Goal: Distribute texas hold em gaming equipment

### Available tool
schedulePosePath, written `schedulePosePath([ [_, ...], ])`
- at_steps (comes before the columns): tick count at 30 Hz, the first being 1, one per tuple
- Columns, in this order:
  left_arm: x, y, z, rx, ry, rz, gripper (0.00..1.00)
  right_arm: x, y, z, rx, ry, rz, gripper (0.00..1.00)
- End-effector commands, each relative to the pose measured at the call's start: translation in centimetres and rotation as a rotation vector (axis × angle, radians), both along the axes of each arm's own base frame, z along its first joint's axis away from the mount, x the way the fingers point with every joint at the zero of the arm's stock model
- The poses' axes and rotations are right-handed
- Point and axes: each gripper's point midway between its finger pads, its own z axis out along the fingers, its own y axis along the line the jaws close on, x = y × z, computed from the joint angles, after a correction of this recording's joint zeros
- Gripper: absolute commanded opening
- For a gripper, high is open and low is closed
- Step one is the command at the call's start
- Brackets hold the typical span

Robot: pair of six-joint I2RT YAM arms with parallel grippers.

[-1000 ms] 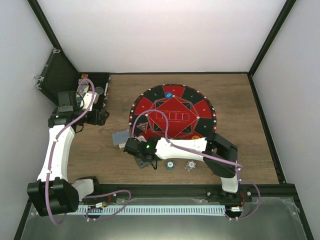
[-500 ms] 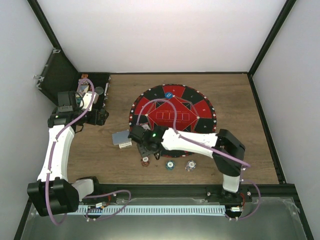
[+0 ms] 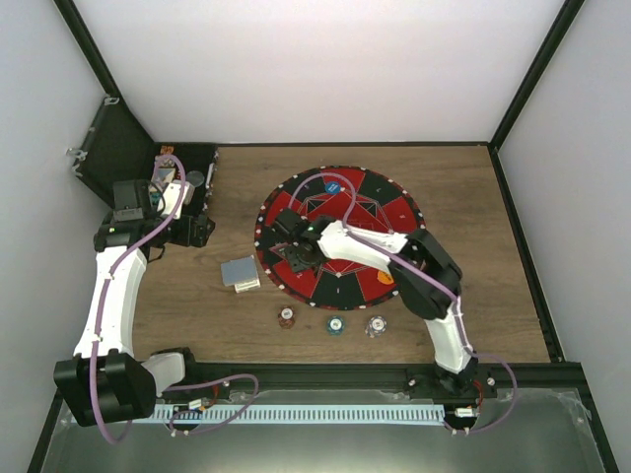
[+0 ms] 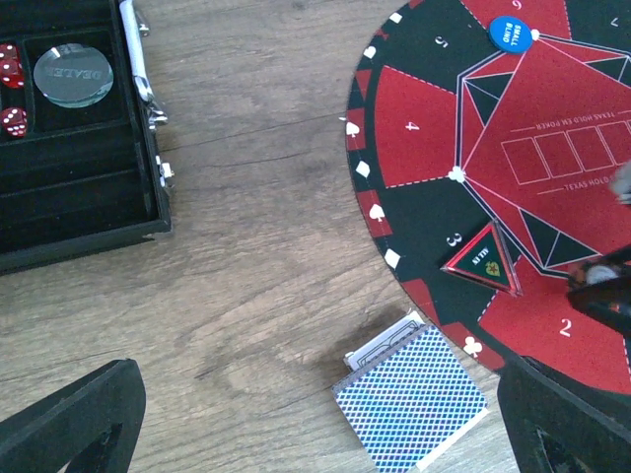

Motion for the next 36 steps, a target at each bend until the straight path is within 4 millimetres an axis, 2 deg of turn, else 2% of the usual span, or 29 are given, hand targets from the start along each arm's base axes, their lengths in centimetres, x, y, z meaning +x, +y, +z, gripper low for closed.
schedulePosePath([
  [1,0.0,0.0,1.5,-0.003,-0.033,-0.006,1.0,2.1,2.0,-0.7,-0.009,-0.03,0.048,0.1],
  [11,-0.1,0.1,1.4,0.002,-0.032,-0.007,1.0,3.9,2.9,-4.4,-0.039,0.004,0.058,0.1],
  [18,0.0,0.2,1.3,0.005,-0.028,-0.005,1.0,4.6,4.8,-4.5,-0.004,0.02,0.074,0.1],
  [24,-0.1,0.2,1.1,0.007,-0.023,-0.008,1.0,4.1,3.8,-4.3,-0.024,0.017,0.068,0.13],
  [25,-0.1,0.2,1.0,0.007,-0.021,-0.009,1.0,3.9,3.5,-4.2,-0.023,0.016,0.07,0.17],
  [26,-0.1,0.2,1.0,0.006,-0.021,-0.009,1.0,3.8,3.4,-4.0,-0.021,0.014,0.07,0.28],
  [27,-0.1,0.2,1.0,0.006,-0.02,-0.01,1.0,3.7,3.3,-3.8,-0.021,0.012,0.071,0.43],
  [28,-0.1,0.2,1.0,0.006,-0.019,-0.01,1.0,3.7,3.3,-3.3,-0.02,0.005,0.072,0.51],
  [30,-0.2,0.2,0.9,0.005,-0.015,-0.011,1.0,3.9,3.1,-1.8,-0.017,-0.021,0.071,0.63],
  [31,-0.2,0.2,0.9,0.005,-0.016,-0.011,1.0,4.0,3.0,-0.4,-0.009,-0.045,0.067,0.71],
  [34,-0.2,0.1,1.1,0.004,-0.02,-0.015,1.0,3.5,2.8,2.7,0.015,-0.089,0.061,0.81],
  [36,-0.4,-0.2,1.1,-0.005,-0.018,-0.033,1.0,2.2,2.8,4.3,0.015,-0.112,0.072,0.86],
])
